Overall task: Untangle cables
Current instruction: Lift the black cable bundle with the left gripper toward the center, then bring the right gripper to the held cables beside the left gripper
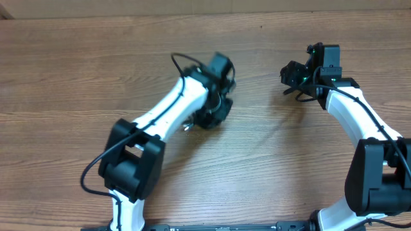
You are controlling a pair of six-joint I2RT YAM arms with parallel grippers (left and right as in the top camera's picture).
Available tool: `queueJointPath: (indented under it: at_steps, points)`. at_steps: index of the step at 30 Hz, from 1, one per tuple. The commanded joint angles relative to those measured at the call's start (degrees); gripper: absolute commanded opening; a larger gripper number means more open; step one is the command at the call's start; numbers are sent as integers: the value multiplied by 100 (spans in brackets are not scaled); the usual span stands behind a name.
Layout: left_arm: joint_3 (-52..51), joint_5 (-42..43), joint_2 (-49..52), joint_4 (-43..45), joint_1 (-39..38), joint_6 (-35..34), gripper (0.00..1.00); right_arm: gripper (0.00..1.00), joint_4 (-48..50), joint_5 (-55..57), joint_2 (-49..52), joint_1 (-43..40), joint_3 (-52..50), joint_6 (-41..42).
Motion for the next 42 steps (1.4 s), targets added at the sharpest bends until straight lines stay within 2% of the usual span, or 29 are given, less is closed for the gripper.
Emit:
queueJointPath:
  at_steps: [1,8,10,14,22,27,32,36,42]
  points:
    - [800,1231,-4,-234,409,380,4,63,7,-293,-92,-39,162,2]
    - [1266,3768,-4,-153,1342,520,4,64,114,-1554,-92,-48,162,2]
    - [1266,4374,-2,-116,1602,765,4,64,223,-2068,-92,-48,162,4]
    - [1263,5073,-2,-129,2015,1091,4,64,435,-3099,-92,-48,162,52]
    - [1257,5396,0,-413,2234,1851,4,64,809,-4135,-92,-22,162,662]
    - [1255,5914,0,-452,2227,2291,4,55,1185,-4835,-92,70,162,800]
    - [1255,6048,2,-450,2223,2319,4,39,1222,-4896,-92,195,162,1062]
    - [1255,6048,2,-459,2186,2319,4,34,1244,-4931,-92,326,162,1097]
    - [1255,6046,11,-492,2186,2319,4,33,1510,-5243,-92,614,162,1252]
